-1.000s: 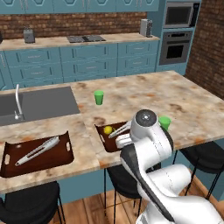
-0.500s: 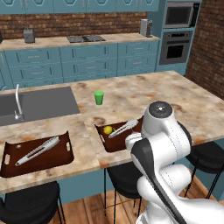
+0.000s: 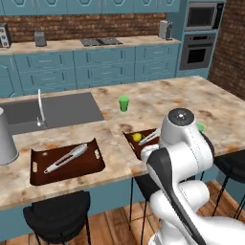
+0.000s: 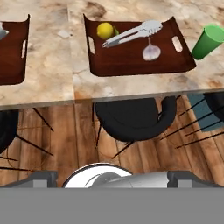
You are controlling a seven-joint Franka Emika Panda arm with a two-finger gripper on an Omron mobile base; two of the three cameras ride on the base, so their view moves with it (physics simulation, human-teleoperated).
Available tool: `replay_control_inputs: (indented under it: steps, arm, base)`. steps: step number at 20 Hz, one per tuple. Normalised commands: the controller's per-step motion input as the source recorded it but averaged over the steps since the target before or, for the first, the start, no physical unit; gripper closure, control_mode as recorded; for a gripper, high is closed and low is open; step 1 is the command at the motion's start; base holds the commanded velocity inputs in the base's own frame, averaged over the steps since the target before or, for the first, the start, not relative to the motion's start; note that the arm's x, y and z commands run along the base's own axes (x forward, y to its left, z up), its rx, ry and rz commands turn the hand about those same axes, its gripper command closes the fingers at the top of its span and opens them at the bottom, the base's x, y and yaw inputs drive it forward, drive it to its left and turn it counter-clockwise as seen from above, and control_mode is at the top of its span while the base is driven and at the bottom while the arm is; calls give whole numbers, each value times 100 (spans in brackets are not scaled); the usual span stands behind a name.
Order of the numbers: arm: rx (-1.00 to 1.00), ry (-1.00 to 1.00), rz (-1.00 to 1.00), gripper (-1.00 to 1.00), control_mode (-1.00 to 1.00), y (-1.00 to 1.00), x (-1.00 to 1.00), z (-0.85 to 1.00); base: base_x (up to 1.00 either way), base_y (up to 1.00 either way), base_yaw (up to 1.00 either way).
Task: Gather the lemon and garlic from the fridge and place them on a tray on the dining counter. Then gather the chicken drumstick and steak from the fridge and place them on the other tray.
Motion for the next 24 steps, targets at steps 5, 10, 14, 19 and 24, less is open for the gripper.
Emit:
replay_control_inputs:
  steps: [5, 10, 14, 19, 24]
  arm:
    - [0, 0, 0, -100, 100, 0, 0, 0]
    - [0, 0, 0, -100, 100, 0, 0, 0]
    - [0, 0, 0, -100, 100, 0, 0, 0]
    - [0, 0, 0, -100, 100, 0, 0, 0]
    - [0, 0, 0, -100, 100, 0, 0, 0]
  base:
    - [-1, 100, 0]
    - [-1, 100, 0]
    - [-31, 75, 0]
    - [-78, -49, 3]
    - [-29, 64, 0]
